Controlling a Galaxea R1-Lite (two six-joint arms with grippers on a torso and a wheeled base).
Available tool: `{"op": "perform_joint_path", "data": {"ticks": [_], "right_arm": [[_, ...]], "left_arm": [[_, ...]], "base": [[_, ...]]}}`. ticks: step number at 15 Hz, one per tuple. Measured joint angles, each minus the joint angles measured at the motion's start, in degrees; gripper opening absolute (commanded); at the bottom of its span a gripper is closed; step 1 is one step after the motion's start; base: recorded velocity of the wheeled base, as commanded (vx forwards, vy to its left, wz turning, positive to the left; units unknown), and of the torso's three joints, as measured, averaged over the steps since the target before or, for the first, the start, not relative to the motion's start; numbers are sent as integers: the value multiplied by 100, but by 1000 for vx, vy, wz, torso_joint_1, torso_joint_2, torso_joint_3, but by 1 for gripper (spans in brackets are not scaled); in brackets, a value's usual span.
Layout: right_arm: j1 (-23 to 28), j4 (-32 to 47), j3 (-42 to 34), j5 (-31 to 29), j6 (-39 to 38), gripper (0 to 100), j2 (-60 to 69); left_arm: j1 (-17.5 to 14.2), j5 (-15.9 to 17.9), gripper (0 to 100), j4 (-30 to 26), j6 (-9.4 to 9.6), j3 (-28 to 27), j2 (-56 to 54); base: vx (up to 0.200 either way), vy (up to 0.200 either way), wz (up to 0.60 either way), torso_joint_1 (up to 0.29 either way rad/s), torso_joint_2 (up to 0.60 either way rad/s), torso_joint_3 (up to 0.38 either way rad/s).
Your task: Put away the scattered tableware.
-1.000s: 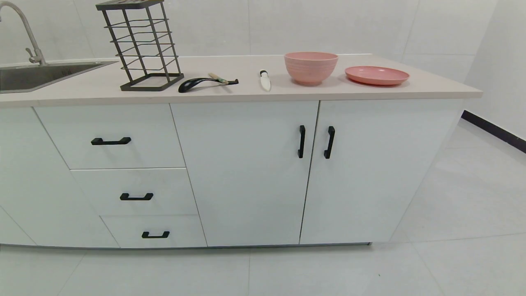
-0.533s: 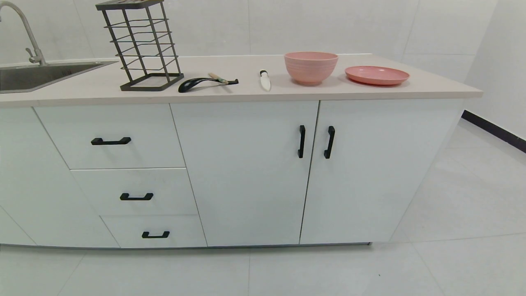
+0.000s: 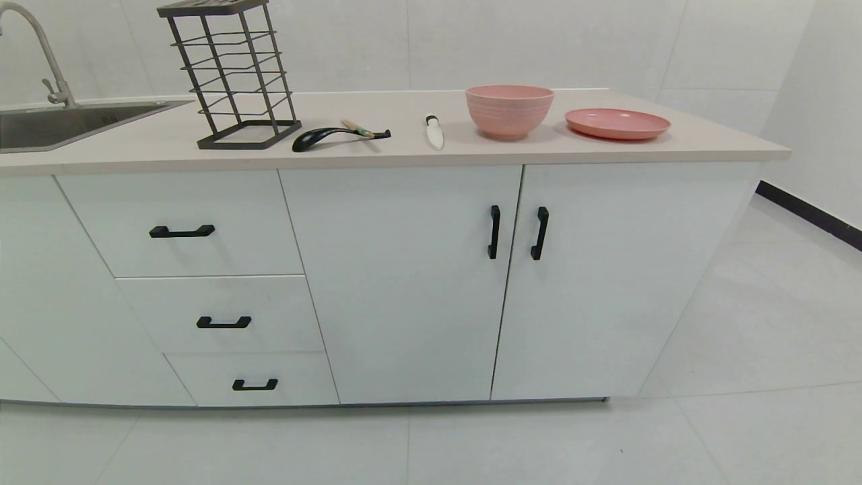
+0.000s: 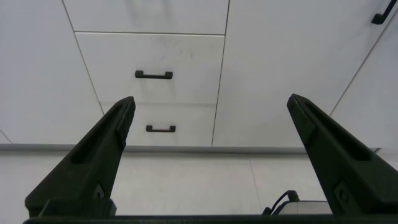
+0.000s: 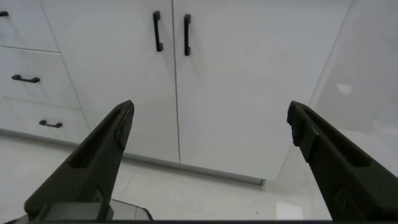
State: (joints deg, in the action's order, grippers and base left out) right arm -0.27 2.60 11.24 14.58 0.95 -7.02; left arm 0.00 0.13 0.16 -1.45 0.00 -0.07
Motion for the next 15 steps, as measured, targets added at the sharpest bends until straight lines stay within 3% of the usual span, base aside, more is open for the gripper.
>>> {"op": "perform_joint_path", "data": {"ticks": [5, 7, 15], "right_arm": [[-72, -11, 887, 316, -5, 100, -1449], [-173, -267, 1051, 338, 2, 100, -2015], [-723, -2816, 1161, 340, 187, 100, -4835]], "left_arm": [[0, 62, 100, -9, 207, 0, 0], [0, 62, 100, -9, 210, 0, 0], [0, 76, 100, -9, 188, 0, 0]], "base": [[0, 0, 0, 0, 0, 0], [0, 0, 0, 0, 0, 0], [0, 0, 0, 0, 0, 0]]}}
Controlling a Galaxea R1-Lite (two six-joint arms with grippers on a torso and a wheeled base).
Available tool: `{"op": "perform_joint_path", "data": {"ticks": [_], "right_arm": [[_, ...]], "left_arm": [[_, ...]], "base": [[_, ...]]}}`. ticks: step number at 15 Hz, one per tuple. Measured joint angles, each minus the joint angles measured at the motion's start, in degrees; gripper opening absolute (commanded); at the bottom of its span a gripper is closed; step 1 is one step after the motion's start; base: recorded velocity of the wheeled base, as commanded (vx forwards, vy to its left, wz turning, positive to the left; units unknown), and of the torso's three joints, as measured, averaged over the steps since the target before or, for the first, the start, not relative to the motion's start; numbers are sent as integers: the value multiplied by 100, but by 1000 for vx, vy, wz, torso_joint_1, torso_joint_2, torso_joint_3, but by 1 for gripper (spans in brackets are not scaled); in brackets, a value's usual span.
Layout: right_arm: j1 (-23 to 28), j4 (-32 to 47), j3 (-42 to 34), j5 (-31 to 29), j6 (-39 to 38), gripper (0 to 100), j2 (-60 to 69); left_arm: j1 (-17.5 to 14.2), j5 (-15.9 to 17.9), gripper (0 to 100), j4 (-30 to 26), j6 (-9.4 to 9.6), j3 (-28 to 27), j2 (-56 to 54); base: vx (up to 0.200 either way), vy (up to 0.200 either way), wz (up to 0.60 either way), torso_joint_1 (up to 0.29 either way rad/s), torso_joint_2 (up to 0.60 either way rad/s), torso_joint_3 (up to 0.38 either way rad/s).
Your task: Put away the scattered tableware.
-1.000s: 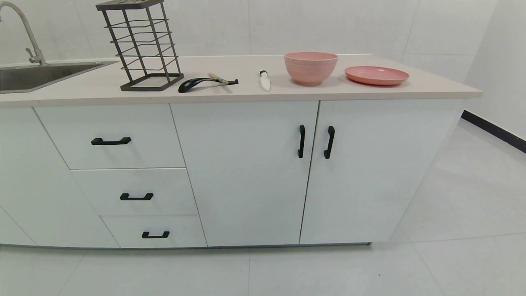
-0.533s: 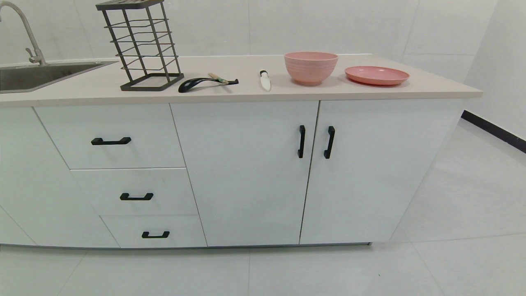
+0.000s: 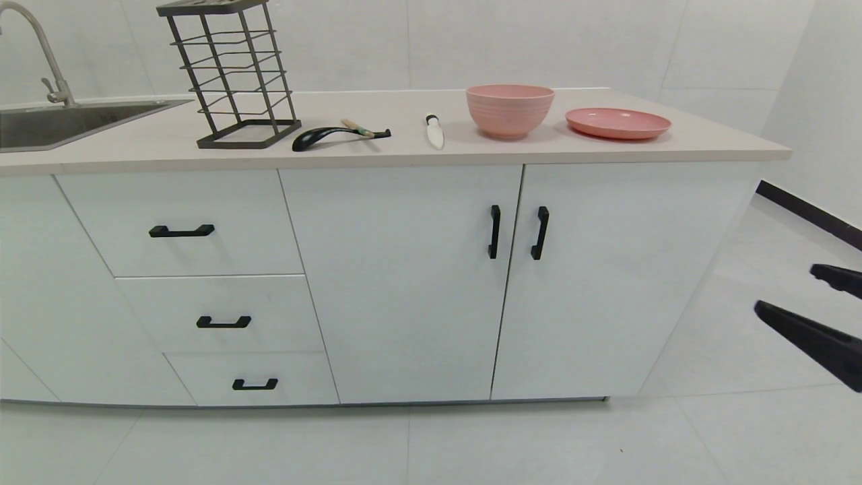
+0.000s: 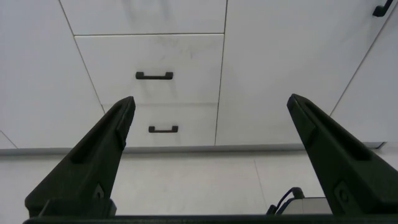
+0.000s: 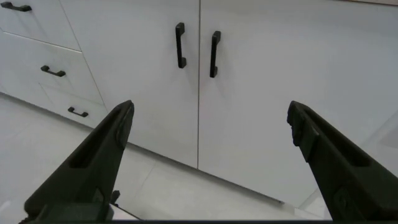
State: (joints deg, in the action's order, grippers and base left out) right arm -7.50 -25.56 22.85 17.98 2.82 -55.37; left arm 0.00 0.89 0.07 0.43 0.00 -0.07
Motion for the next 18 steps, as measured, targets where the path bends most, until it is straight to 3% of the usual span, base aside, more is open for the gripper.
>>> {"op": "perform_joint_path", "data": {"ticks": [8, 11, 12, 15, 18], "right_arm": [[-388, -2480, -24, 352, 77, 100, -2465], [-390, -2589, -79, 355, 90, 100, -2859], [-394, -2600, -116, 355, 95, 100, -2922], [-433, -2611, -132, 356, 93, 100, -3043], [-518, -2611, -144, 378, 128, 100, -3118]], "left_arm": [[0, 72, 100, -5, 12, 0, 0], [0, 190, 100, 195, 369, 0, 0], [0, 206, 100, 639, 417, -40, 5], [2, 658, 100, 1442, 375, -855, 200], [62, 1162, 100, 1501, 296, -1170, 649]], "base": [[0, 0, 0, 0, 0, 0], [0, 0, 0, 0, 0, 0], [0, 0, 0, 0, 0, 0], [0, 0, 0, 0, 0, 0], [0, 0, 0, 0, 0, 0]]}}
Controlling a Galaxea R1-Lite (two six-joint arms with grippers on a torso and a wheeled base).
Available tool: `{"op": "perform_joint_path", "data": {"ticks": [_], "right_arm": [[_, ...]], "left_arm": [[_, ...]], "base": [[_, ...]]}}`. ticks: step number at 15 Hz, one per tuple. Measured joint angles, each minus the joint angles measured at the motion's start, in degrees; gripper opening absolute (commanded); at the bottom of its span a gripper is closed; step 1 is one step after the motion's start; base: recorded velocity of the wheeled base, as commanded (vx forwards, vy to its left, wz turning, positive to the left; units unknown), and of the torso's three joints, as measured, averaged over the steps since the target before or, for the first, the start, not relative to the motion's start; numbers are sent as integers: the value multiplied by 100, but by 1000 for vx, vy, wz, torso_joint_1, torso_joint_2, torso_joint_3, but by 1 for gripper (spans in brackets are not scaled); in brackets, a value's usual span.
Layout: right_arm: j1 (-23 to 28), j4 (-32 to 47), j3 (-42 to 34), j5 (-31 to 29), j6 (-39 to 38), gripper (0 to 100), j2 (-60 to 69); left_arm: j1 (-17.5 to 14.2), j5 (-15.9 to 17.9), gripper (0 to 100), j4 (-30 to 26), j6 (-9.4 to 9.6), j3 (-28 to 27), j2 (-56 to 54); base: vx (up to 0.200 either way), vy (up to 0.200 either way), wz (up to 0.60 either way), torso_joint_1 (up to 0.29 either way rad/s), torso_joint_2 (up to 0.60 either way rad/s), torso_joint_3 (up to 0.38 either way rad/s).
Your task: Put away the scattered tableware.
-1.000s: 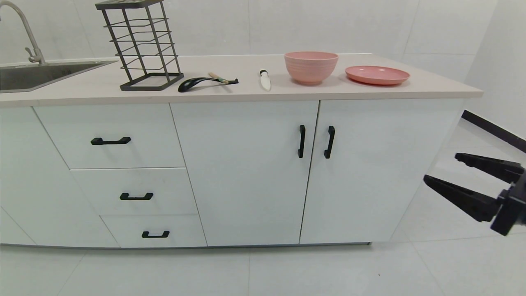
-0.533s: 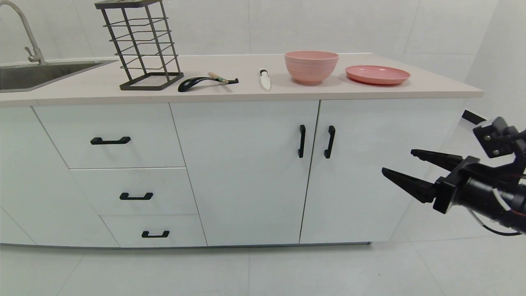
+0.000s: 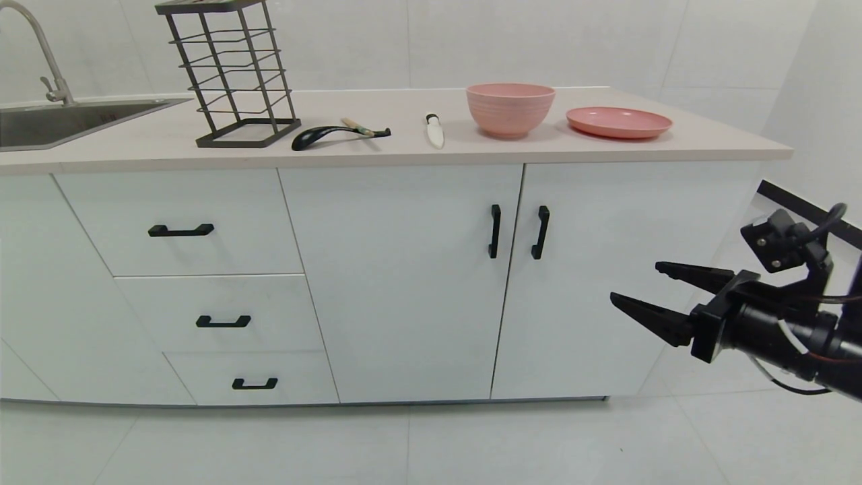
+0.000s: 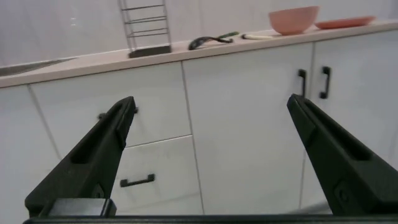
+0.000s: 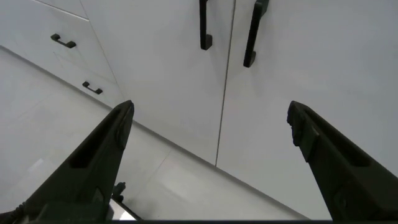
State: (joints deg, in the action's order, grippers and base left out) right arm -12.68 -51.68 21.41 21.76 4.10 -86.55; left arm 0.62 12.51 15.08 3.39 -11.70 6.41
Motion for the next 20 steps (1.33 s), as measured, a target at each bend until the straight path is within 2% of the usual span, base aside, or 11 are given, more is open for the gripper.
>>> {"op": "perform_joint_path", "data": {"ticks": [4, 9, 11, 13, 15, 17, 20], "right_arm": [[-104, -2, 52, 227, 68, 100, -57], [-107, -367, 218, 315, 239, 100, -388], [-107, -668, 317, 588, 247, 100, -606], [-105, -777, 419, 768, 266, 100, -848], [-105, -886, 513, 823, 351, 100, -1063], [-93, -1136, 657, 886, 427, 100, -1382], [-90, -1477, 922, 1042, 457, 100, -1890]], "left_arm": [[1, 1319, 100, 0, 57, -262, 916], [26, 2367, 100, 5, 74, -1075, 2345], [177, 2666, 100, 11, 93, -1374, 2961], [599, 2721, 100, 38, 143, -1588, 3573], [998, 2679, 100, 185, 274, -1724, 4116], [1351, 2561, 100, 600, 452, -1785, 4773], [1836, 2260, 100, 1517, 525, -1805, 5723]], "base": [[0, 0, 0, 0, 0, 0], [0, 0, 0, 0, 0, 0], [0, 0, 0, 0, 0, 0], [0, 0, 0, 0, 0, 0], [0, 0, 0, 0, 0, 0], [0, 0, 0, 0, 0, 0], [0, 0, 0, 0, 0, 0]]}}
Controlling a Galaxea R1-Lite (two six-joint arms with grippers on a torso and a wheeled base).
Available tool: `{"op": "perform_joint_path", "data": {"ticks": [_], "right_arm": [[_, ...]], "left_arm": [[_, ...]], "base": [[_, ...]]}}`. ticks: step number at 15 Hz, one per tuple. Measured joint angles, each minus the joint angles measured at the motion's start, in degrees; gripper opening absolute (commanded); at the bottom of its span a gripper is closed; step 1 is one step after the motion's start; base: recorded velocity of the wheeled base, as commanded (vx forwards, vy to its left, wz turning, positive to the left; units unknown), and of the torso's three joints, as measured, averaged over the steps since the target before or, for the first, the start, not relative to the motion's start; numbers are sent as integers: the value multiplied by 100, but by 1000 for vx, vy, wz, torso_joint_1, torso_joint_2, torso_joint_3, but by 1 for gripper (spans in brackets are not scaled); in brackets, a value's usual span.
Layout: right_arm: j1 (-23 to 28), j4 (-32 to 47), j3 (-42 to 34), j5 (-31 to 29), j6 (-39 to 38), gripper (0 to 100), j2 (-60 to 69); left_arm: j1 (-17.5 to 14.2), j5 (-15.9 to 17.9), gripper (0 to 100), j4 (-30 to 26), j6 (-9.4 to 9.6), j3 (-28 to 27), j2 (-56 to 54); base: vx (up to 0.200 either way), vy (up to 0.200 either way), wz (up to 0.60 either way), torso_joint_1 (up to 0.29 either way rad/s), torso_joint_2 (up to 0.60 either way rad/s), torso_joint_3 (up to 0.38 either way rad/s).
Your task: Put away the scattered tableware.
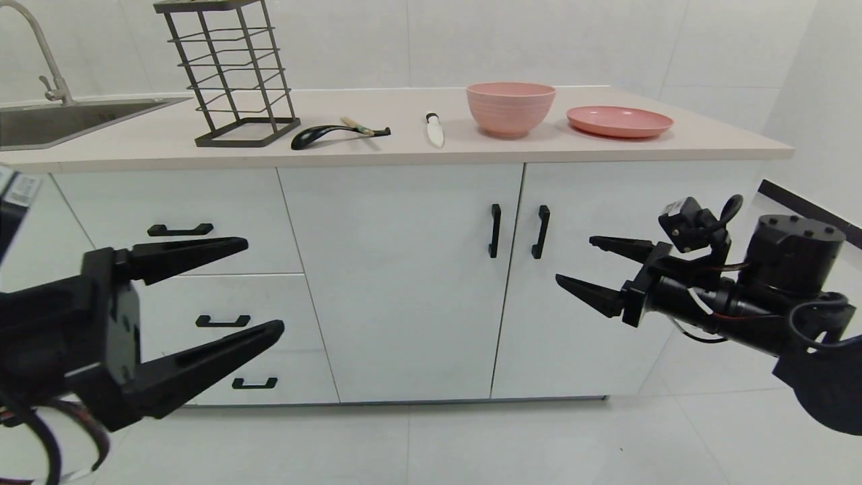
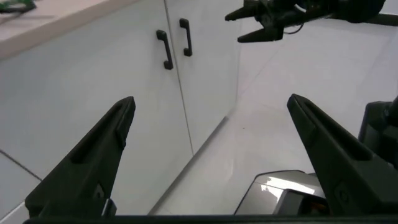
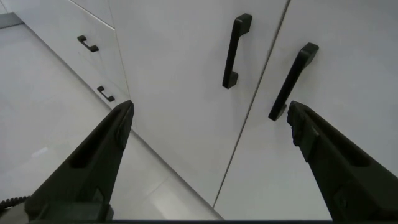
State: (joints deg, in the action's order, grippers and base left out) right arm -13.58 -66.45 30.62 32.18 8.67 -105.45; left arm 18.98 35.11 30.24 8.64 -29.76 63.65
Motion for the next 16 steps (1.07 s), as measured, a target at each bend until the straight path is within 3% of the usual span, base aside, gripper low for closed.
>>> {"op": "perform_joint_path", "data": {"ticks": [2, 5, 8, 10, 12, 14, 15, 16], "right_arm": [[0, -165, 201, 105, 2, 100, -285], [18, -213, 485, 139, 2, 100, -638], [35, -217, 672, 139, 2, 100, -883], [61, -219, 790, 139, 0, 100, -1012], [88, -217, 995, 134, 2, 100, -1208], [94, -217, 1174, 121, 2, 100, -1381], [102, -217, 1240, 121, 2, 100, -1445], [140, -217, 1328, 128, 0, 100, -1527]], "left_arm": [[255, -90, 100, 46, -16, 32, 380], [395, -95, 100, 95, -27, 52, 674], [422, -95, 100, 282, -285, 55, 866], [478, -95, 100, 295, -336, 129, 928], [574, -87, 100, 315, -284, 156, 1045], [627, -77, 100, 421, -110, 154, 1187], [642, -77, 100, 467, 2, 154, 1256], [656, -76, 100, 583, 235, 156, 1367]], "base": [[0, 0, 0, 0, 0, 0], [0, 0, 0, 0, 0, 0], [0, 0, 0, 0, 0, 0], [0, 0, 0, 0, 0, 0], [0, 0, 0, 0, 0, 0], [0, 0, 0, 0, 0, 0], [0, 0, 0, 0, 0, 0], [0, 0, 0, 0, 0, 0]]}}
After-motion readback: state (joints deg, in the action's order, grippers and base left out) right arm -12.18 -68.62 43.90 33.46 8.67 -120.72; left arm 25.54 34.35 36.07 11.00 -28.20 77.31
